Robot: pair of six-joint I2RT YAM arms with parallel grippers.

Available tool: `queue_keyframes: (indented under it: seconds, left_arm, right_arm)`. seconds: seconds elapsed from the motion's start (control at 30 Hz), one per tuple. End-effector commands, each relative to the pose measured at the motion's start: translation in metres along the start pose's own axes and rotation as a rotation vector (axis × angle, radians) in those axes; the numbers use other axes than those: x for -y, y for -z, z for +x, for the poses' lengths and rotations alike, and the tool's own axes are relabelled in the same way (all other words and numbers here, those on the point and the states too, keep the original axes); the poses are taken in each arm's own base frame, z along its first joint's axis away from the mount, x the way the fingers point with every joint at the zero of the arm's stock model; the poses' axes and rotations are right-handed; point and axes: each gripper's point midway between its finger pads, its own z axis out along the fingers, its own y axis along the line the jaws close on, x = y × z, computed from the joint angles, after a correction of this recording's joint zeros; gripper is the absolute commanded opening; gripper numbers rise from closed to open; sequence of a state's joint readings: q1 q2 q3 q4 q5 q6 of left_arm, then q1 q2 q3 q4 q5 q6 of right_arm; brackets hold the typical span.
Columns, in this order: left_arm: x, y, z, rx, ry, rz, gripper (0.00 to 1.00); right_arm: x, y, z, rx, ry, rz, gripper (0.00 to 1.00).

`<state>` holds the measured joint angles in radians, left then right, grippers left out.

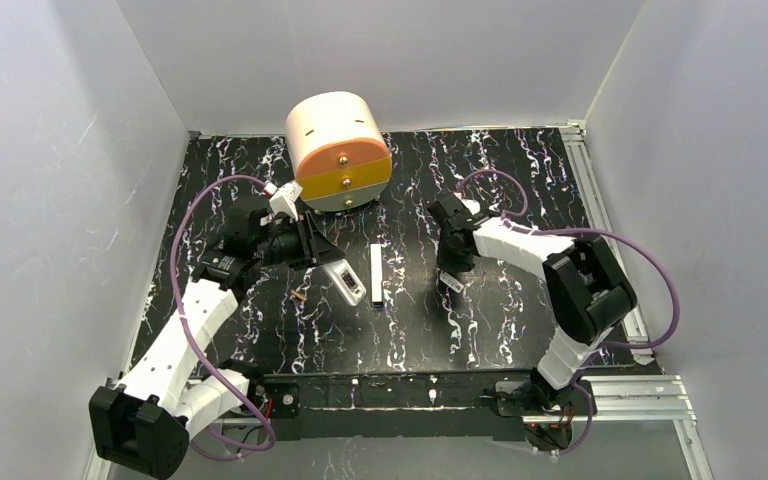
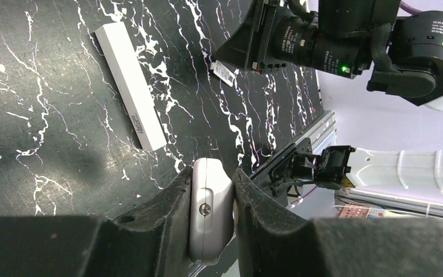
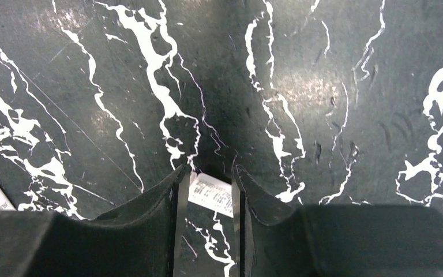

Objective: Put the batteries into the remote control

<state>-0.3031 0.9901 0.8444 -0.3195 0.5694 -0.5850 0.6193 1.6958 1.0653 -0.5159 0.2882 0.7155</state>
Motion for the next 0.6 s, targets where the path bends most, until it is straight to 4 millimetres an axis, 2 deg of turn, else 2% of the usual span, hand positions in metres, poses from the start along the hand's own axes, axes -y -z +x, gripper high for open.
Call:
queue_keyframes:
  seconds: [0.0,0.2,0.43,0.57]
  left_arm:
    - [0.004,0.003,0.003,-0.01,-0.016,0.025,0.0]
    - [0.004,0.003,0.003,-0.011,-0.012,0.024,0.0]
    - [0.004,0.001,0.004,-0.015,-0.005,0.031,0.0]
    - [0.003,0.001,0.004,-0.016,-0.005,0.031,0.0]
  right_arm:
    - [-0.012,-0.002,-0.022,0.056,0.044,-0.029,0.42]
    - [-0.023,-0.007,-0.003,-0.028,0.097,-0.108,0.43]
    - [-0.037,0.001,0.022,-0.136,0.177,-0.241,0.43]
    - [-0.039,0.009,0.04,-0.199,0.216,-0.287,0.43]
